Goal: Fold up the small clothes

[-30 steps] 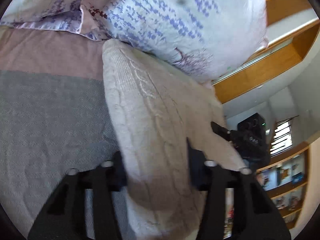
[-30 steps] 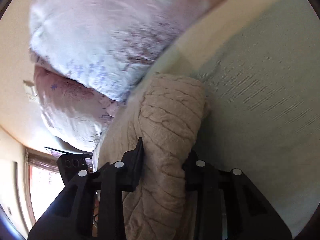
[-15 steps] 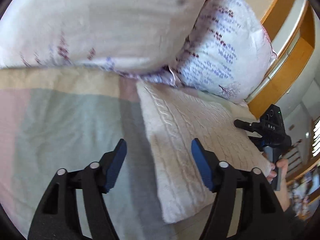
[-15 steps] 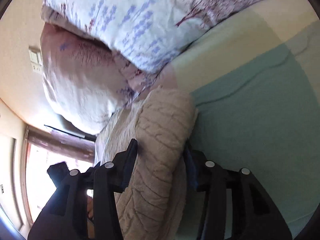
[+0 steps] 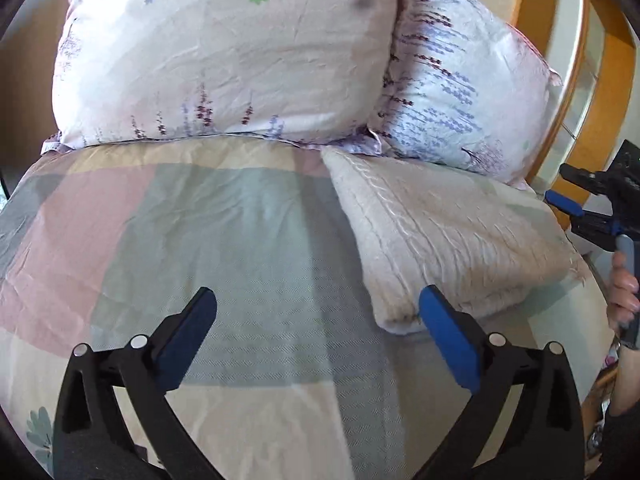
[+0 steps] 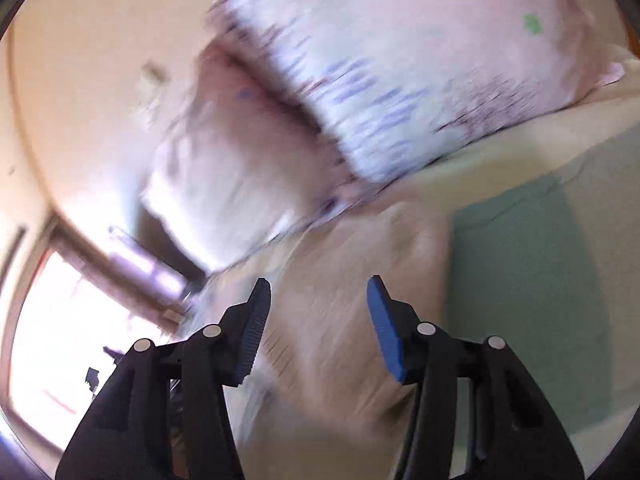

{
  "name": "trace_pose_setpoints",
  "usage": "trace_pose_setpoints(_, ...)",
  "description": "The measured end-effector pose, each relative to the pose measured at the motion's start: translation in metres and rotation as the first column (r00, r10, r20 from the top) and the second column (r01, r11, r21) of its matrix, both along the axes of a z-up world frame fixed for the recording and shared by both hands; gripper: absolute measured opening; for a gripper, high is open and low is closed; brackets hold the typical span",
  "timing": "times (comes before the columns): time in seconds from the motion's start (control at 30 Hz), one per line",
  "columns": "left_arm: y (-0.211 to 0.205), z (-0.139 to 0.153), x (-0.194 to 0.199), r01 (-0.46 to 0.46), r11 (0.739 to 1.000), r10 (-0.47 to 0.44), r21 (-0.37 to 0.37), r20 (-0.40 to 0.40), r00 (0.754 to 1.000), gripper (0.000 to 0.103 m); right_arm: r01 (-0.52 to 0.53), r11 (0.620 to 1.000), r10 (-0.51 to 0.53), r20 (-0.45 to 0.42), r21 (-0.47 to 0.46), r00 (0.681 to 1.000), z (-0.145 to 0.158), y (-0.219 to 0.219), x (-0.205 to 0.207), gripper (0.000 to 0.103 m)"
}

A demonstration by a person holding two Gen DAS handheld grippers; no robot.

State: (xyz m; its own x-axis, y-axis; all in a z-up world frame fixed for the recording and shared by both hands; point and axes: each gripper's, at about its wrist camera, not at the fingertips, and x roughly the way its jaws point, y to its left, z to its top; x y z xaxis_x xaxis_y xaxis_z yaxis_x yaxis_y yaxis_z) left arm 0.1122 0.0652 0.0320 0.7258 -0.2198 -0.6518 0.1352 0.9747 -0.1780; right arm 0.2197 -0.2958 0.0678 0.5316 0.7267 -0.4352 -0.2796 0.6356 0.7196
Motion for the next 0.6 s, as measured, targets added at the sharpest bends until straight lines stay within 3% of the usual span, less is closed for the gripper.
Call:
trace_pose_setpoints(0.07,-0.009,-0.002,-0.004,0.013,1.000,-0.013,0.013,-0.022,1.000,0.101,-0.069,0.996,0.068,-0.029,-0.050,0.997,-0.014,0.024,-0.016,0.053)
trace_pose_setpoints(0.17,-0.020,-0.006,-0.006,0.030,0.999,-0.029,0.023,-0.032,0.999,0.101,-0.007,0.971,-0.018,-0.101,-0.241,0.995,-0.053,0.046,-0.008,0.048)
trace_pose_setpoints(0.23,-0.027,-0.010,-0.005,0.024,0.999,-0.022,0.024,-0.067,0.998,0.101,0.031,0.978,-0.051,-0.093,-0.208,0.994,-0.057,0.038,-0.009,0.047)
trace_pose_setpoints(0.3,-0.029,-0.013,-0.007,0.022,1.000,-0.021,0.006,-0.092,0.996,0.101,0.082,0.977,-0.095,-0.058,-0.198,0.994,-0.042,0.034,-0.024,0.050)
trace_pose_setpoints(0.33,-0.029,-0.015,-0.008,0.021,1.000,-0.021,-0.003,-0.095,0.995,0.101,0.104,0.970,-0.112,-0.025,-0.219,0.993,-0.035,0.032,-0.030,0.061)
trace_pose_setpoints(0.37,-0.030,-0.016,-0.010,0.018,1.000,-0.019,-0.005,-0.098,0.995,0.101,0.149,0.951,-0.148,0.027,-0.269,0.989,-0.027,0.032,-0.045,0.079)
trace_pose_setpoints(0.43,-0.035,-0.020,-0.011,0.025,1.000,-0.024,0.013,-0.105,0.994,0.101,0.211,0.918,-0.195,0.080,-0.335,0.977,-0.027,0.037,-0.061,0.093)
trace_pose_setpoints(0.6,-0.061,-0.034,-0.008,0.022,0.984,0.004,0.176,-0.146,0.989,0.101,0.238,0.792,-0.230,0.087,-0.562,0.969,-0.061,0.061,-0.078,0.093)
